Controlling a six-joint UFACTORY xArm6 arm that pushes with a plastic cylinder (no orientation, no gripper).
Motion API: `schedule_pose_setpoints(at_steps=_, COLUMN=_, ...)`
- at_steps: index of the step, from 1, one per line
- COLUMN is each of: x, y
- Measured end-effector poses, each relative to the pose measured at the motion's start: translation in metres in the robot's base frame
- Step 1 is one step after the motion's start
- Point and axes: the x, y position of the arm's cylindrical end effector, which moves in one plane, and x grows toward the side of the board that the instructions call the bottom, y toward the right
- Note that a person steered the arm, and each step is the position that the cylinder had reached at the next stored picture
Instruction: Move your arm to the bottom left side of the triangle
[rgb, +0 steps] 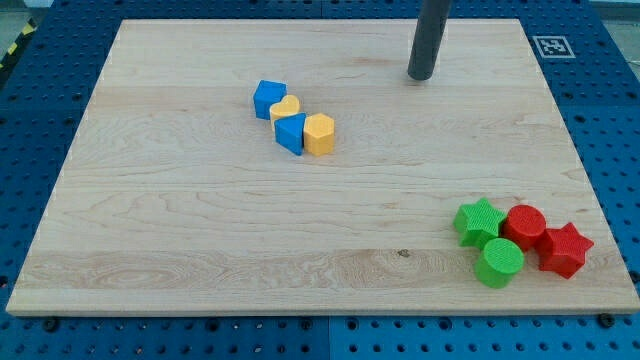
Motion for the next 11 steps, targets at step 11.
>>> schedule_pose_setpoints(at_steps=11, x=0.073, y=-0.204)
